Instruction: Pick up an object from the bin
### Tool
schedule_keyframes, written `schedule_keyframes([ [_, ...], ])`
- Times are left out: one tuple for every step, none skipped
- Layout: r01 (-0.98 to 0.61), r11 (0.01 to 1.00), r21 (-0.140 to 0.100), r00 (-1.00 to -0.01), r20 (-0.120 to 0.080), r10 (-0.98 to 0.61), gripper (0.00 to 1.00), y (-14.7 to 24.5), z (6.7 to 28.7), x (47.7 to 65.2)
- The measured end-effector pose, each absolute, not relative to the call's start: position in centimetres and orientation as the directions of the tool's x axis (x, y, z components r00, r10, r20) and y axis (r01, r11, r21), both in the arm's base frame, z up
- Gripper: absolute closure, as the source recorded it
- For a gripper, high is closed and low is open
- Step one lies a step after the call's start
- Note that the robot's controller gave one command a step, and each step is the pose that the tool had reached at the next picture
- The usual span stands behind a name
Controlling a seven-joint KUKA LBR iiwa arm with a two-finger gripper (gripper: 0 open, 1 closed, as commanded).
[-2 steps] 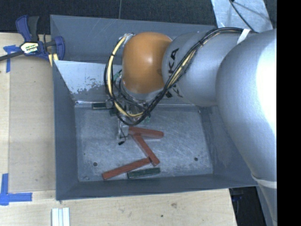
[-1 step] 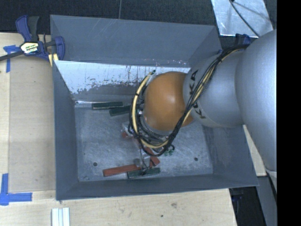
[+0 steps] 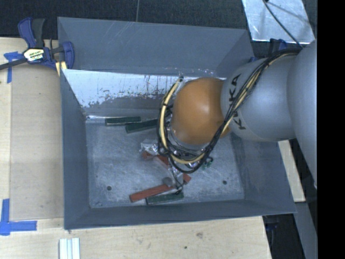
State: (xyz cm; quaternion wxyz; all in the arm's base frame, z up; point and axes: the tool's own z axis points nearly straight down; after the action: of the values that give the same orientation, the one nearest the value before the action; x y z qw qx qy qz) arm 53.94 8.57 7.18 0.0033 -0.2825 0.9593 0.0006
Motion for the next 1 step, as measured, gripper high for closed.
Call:
schedule_keyframes([
  [-0.782,0.623,-0.004,-0.623,-0.006,-0.782,0.00,6.96,10.84,53.50],
])
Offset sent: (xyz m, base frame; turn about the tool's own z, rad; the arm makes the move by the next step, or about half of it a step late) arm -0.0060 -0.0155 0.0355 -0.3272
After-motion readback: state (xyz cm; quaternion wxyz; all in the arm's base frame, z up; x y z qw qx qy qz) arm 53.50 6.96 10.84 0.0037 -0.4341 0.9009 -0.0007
